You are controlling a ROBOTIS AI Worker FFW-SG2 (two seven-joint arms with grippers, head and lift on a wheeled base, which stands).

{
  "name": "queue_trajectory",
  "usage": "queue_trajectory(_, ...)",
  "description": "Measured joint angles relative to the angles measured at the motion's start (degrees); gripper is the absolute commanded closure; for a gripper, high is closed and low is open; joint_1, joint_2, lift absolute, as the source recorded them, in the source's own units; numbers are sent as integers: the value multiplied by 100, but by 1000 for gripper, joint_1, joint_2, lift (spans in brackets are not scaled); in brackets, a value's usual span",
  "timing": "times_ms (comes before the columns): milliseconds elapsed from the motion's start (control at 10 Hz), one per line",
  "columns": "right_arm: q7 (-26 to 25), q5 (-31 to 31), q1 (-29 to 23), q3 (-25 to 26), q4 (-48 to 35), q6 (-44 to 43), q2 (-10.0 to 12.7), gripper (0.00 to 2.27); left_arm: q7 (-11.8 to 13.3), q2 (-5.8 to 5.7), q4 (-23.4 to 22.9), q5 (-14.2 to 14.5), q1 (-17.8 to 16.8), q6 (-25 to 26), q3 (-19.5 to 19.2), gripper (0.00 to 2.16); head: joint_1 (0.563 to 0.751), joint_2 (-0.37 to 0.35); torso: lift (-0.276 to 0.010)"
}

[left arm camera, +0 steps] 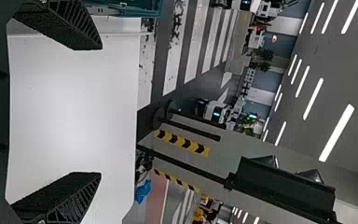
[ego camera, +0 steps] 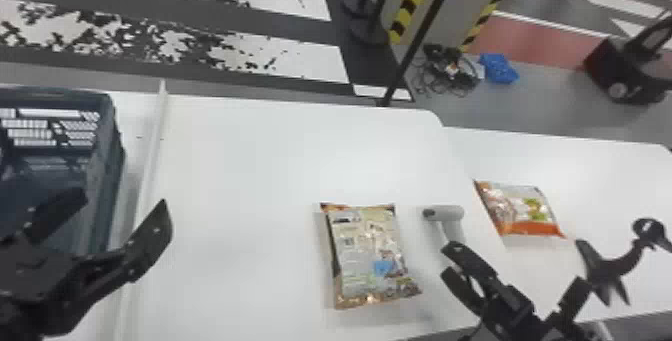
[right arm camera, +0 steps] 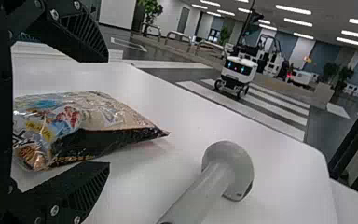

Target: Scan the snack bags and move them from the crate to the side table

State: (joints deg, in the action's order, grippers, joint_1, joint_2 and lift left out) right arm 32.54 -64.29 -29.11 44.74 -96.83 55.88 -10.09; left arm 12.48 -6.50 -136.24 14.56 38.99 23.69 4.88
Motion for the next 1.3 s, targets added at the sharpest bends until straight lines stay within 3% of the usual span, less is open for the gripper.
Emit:
queue_trajectory(300,1017,857,-267,7,-1057,-795,-61,117,-42,-9,0,-6,-8,-3,27,19,695,-350,-87)
queue_trajectory(500,961,1405,-416,-316,-1693,-1063,-31,218,-159,-14,-40,-68,-34,6,134,19,695,-350,-87)
queue_trajectory(700,48,2165,-504,-896,-2188,-1261,-24,208,-443,-70,-68,-403,-46,31,385,19,695,-350,-87)
queue_trajectory(900,-1351,2878,-669,-1642,-2556,-1796,-41,218,-526,-94,-69,-509,-50,35,491,19,695,-350,-87)
queue_trajectory(1000,-1930,3275,-747,-2108,-2632,-2133,-70,596,-553,-102,-65,-525,-50,35,526,19,695,-350,-87)
queue_trajectory(1100,-2252,3623,-785,-2536,-2640,-2392,-101,1818,-564,-117,-56,-538,-43,35,553,19,695,-350,-87)
queue_trajectory(1200,-2323,3836,-789,-2834,-2612,-2559,-123,2246,-571,-130,-56,-541,-27,35,573,19,695,-350,-87)
queue_trajectory(1300,-2326,3990,-774,-3021,-2600,-2703,-134,2246,-572,-139,-57,-542,-15,33,587,19,695,-331,-87)
